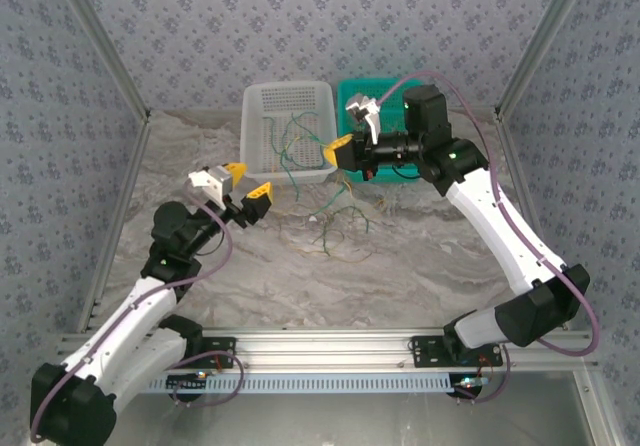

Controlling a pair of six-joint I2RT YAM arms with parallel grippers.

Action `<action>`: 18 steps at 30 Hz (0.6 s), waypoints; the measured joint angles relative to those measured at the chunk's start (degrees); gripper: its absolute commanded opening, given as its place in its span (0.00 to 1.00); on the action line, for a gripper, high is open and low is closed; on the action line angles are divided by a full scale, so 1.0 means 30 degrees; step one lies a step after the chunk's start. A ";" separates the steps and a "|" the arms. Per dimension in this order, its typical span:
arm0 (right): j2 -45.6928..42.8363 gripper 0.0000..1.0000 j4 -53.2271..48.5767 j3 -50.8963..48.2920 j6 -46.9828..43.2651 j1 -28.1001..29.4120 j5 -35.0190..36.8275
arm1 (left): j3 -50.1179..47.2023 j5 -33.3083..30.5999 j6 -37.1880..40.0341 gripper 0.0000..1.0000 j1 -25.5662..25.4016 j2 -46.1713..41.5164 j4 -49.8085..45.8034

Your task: Untangle the cables

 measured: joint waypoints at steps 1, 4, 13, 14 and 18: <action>0.0000 0.00 0.0015 -0.0066 -0.0007 -0.0015 -0.0102 | 0.0087 0.0131 0.0051 0.76 -0.0102 0.0160 0.0000; -0.0007 0.00 0.0087 -0.0219 0.0000 -0.0015 -0.0248 | 0.0182 0.0444 0.0204 0.78 -0.0379 0.0656 0.0000; -0.0080 0.00 0.0131 -0.0328 -0.0007 -0.0211 -0.1435 | 0.0197 0.0590 0.0525 0.73 -0.0619 0.2229 0.0066; -0.0080 0.00 0.0138 -0.0335 0.0000 -0.0211 -0.1545 | 0.0204 0.0641 0.0576 0.65 -0.0619 0.2331 0.0080; -0.0080 0.00 0.0131 -0.0415 -0.0007 -0.0211 -0.1916 | 0.0299 0.0780 0.0721 0.38 -0.0656 0.2739 0.0087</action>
